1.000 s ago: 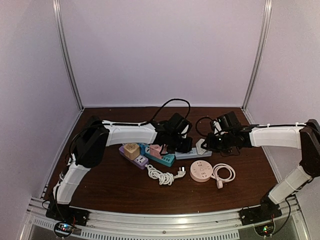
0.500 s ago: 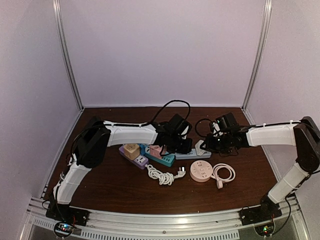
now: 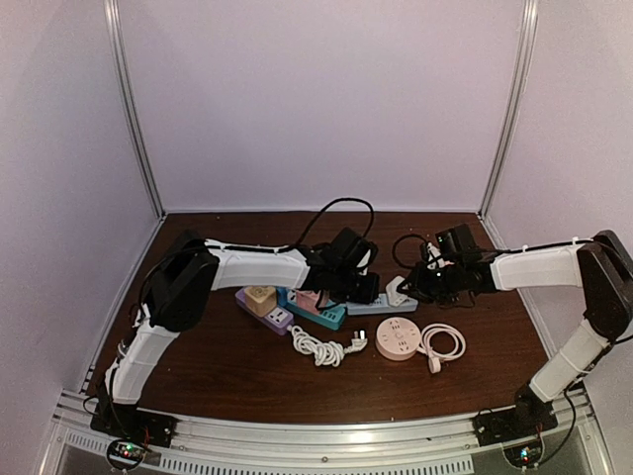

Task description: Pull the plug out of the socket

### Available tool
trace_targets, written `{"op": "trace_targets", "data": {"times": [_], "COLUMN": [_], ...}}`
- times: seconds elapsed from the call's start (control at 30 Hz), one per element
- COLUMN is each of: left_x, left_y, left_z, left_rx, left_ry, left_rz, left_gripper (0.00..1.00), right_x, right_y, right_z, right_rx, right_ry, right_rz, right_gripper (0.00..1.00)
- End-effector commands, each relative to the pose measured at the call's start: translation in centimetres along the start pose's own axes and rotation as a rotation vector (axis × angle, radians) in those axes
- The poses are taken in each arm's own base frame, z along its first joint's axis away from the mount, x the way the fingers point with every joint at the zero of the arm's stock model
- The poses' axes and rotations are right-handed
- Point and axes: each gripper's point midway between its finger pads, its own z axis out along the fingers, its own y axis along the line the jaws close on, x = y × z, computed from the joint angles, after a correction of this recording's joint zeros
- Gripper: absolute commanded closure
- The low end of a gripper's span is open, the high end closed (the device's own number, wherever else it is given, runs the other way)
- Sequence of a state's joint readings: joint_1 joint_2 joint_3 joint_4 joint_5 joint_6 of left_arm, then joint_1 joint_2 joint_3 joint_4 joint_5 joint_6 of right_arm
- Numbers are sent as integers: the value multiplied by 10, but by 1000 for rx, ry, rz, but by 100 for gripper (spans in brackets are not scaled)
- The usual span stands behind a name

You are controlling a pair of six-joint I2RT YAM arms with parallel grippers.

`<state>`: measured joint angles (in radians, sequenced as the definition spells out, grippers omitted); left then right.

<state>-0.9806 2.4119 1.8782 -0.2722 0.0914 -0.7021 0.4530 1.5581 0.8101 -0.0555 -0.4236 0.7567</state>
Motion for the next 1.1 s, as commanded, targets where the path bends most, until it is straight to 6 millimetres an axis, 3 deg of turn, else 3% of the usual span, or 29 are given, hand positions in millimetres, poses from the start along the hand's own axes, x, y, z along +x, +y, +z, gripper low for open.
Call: {"op": "trace_targets", "data": {"times": [0.0,1.07], "left_x": [117,132], "left_y": [78,89], "left_z": [28,28], "left_rx": [-222,-268], "left_ry": [321,336], "left_rz": [-41,-49], "left_gripper": [93,95], "right_x": [-35,-49], "right_y": [75,101], "right_z": [-16,-38], "right_rx": [-321,-469], "right_ry": [-115,-135], "right_rz": [-69,-37], "right_gripper": [100,100]}}
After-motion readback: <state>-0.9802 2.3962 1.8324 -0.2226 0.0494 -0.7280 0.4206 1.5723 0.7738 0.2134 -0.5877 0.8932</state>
